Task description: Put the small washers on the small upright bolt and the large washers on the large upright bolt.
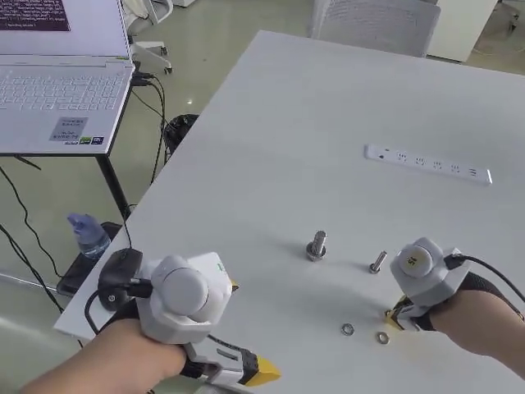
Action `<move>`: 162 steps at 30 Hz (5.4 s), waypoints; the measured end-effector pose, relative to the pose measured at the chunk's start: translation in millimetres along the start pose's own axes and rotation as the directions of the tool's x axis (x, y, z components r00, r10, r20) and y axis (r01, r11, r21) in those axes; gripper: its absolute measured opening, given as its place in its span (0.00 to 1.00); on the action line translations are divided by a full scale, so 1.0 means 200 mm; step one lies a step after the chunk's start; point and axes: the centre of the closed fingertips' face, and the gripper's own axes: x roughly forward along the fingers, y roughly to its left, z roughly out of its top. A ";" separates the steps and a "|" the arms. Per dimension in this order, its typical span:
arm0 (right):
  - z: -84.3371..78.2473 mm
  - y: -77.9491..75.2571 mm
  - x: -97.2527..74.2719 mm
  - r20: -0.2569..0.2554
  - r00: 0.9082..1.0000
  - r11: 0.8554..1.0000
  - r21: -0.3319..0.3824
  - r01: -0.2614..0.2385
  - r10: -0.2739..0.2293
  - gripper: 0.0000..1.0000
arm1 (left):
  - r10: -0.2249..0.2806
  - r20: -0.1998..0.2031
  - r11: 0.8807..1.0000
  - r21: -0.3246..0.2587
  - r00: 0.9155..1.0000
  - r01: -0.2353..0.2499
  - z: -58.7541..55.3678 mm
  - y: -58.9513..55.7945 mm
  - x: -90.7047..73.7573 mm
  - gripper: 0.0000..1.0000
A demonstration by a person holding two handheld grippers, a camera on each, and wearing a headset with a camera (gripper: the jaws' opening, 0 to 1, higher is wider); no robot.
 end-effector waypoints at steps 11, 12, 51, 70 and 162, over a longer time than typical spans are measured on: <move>0.00 0.01 0.00 0.030 0.999 1.000 0.012 -0.012 0.011 0.12 | 0.009 0.028 1.000 0.003 1.000 -0.009 0.04 0.00 -0.01 0.79; 0.00 0.01 -0.01 0.032 0.999 1.000 0.012 -0.012 0.012 0.12 | 0.008 0.027 1.000 0.004 1.000 -0.008 0.04 0.00 -0.01 0.79; 0.23 -0.23 -0.28 0.111 0.994 0.998 0.056 0.012 -0.019 0.12 | 0.000 0.030 1.000 0.016 1.000 0.000 0.08 0.01 0.02 0.80; 0.37 -0.23 -0.32 0.123 0.992 1.000 0.004 0.012 -0.012 0.12 | 0.000 0.024 1.000 0.015 1.000 -0.001 0.05 0.01 0.02 0.80; 0.33 -0.22 -0.01 0.012 1.000 0.997 -0.073 -0.016 0.017 0.12 | 0.001 0.021 0.999 -0.033 1.000 0.000 0.02 0.09 0.03 0.77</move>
